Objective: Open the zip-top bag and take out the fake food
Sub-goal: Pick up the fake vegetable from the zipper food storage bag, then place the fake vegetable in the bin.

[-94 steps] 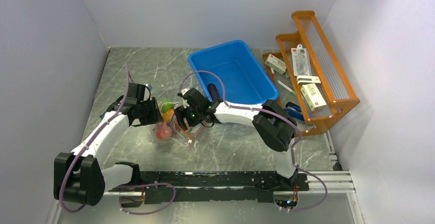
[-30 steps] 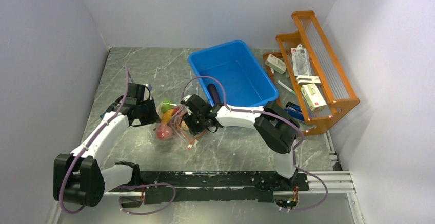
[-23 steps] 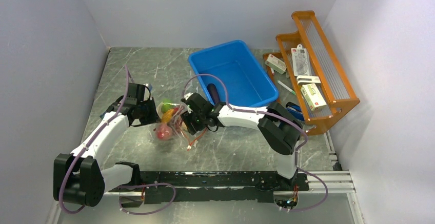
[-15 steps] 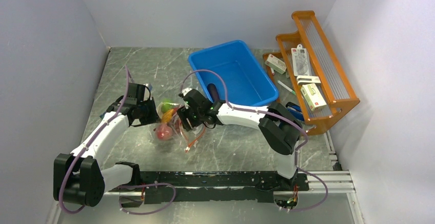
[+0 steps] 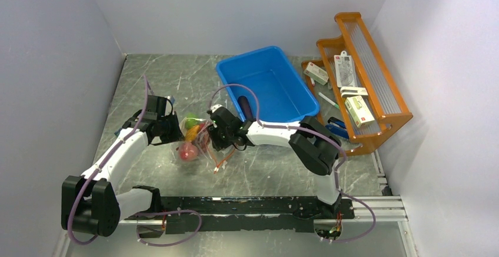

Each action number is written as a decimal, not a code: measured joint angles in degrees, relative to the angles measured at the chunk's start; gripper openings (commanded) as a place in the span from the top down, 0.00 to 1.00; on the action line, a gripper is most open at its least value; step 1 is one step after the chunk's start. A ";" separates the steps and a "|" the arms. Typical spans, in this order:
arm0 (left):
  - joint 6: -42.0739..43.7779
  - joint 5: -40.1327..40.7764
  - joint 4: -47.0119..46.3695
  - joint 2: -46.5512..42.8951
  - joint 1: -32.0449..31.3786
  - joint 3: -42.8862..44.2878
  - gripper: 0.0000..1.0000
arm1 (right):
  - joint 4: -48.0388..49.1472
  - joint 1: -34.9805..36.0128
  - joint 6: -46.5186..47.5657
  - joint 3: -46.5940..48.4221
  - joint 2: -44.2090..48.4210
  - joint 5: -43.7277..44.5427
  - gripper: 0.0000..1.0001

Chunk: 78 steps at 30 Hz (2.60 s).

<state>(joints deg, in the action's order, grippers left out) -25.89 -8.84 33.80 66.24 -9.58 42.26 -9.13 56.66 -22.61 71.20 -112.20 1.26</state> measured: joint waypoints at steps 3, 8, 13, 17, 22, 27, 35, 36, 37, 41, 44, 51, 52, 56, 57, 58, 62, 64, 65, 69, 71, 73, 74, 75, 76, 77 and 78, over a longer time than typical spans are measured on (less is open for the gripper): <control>-0.02 0.00 0.00 0.20 0.00 0.00 0.93 | 0.28 -0.02 -0.35 -1.40 1.03 0.59 0.65; 0.00 0.00 0.00 0.26 0.00 0.00 0.93 | 0.50 -0.02 -0.81 -3.17 2.47 0.72 0.67; 0.00 0.00 -0.02 0.26 0.00 0.00 0.93 | 0.81 0.00 -1.20 -4.70 4.48 0.46 0.67; 0.00 0.00 -0.02 0.26 -0.11 0.00 0.93 | 0.96 -0.02 -1.60 -5.49 6.78 0.22 0.67; 0.00 0.00 -0.02 0.26 -0.17 0.00 0.93 | 1.14 0.00 -2.10 -6.36 10.03 -0.39 0.67; 0.00 0.00 -0.02 0.26 -0.24 0.00 0.93 | 1.14 0.00 -2.40 -6.88 12.50 -0.63 0.67; -0.02 0.07 -0.04 0.26 -0.66 0.00 0.93 | 1.14 0.00 -2.91 -10.29 16.90 -2.62 0.69; -0.02 0.11 -0.02 0.26 -0.90 0.00 0.93 | 1.31 0.04 -2.91 -11.76 18.21 -3.30 0.69; -0.02 0.15 -0.02 0.26 -1.11 0.00 0.93 | 1.44 0.04 -2.91 -13.49 19.91 -3.89 0.70; -0.04 0.31 -0.02 0.26 -1.90 0.00 0.93 | 0.98 0.09 -2.84 -20.06 29.20 -5.18 0.70; -0.04 0.50 -0.02 0.24 -2.10 0.00 0.93 | 0.39 0.09 -2.27 -21.22 35.58 -4.83 0.71; -0.04 0.87 -0.02 -0.26 -2.36 0.00 0.93 | -1.46 0.09 -0.17 -21.22 47.65 3.41 0.70; -0.04 0.94 0.00 -0.26 -2.45 0.00 0.93 | -1.92 0.09 0.26 -21.22 49.00 5.81 0.70; -0.07 1.16 0.00 -0.26 -2.86 0.00 0.93 | -3.80 0.07 1.11 -21.22 51.56 16.33 0.71; -0.07 1.18 0.00 -0.26 -2.93 0.00 0.93 | -4.46 -0.02 1.40 -21.22 51.58 18.67 0.71; -0.07 1.20 0.00 -0.26 -2.99 0.00 0.93 | -5.38 -0.22 1.84 -21.22 51.30 21.31 0.71; -0.07 1.27 0.00 -0.26 -3.02 0.00 0.93 | -7.23 -1.84 2.93 -21.20 48.98 26.82 0.72; -0.07 1.29 0.00 -0.26 -3.02 0.00 0.93 | -7.91 -4.35 3.26 -21.16 47.17 27.36 0.72; -0.07 1.31 0.00 -0.26 -3.02 0.00 0.93 | -8.17 -6.19 3.37 -21.16 46.21 26.93 0.72; -0.09 1.40 0.00 -0.26 -3.02 0.00 0.93 | -8.02 -15.61 3.37 -20.74 43.41 20.72 0.71; -0.11 1.57 0.02 -0.26 -3.02 0.00 0.93 | -7.87 -19.34 3.37 -19.69 41.86 17.33 0.71; -0.22 1.73 0.00 -0.26 -3.02 0.00 0.93 | -7.82 -22.23 3.56 -17.20 39.19 14.27 0.71; -0.26 1.77 0.00 -0.26 -3.02 0.00 0.93 | -7.72 -23.45 3.67 -15.47 37.44 13.09 0.71; -0.28 1.79 0.02 -0.24 -3.02 0.00 0.93 | -7.58 -24.63 3.98 -13.11 35.06 12.00 0.71; -0.28 1.81 0.02 -0.24 -3.02 0.00 0.93 | -7.02 -25.42 4.35 -11.23 32.94 11.45 0.70; -0.28 1.90 0.00 -0.24 -3.02 0.00 0.93 | -6.62 -26.03 4.72 -9.81 31.12 11.45 0.69; -0.31 1.97 0.02 -0.24 -3.02 0.00 0.93 | -5.95 -26.62 5.25 -8.33 28.98 11.56 0.68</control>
<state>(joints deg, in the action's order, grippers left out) -26.20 -6.87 33.82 66.00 -12.60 42.26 -15.07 30.04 -17.37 62.87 -83.22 12.82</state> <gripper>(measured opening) 0.076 0.421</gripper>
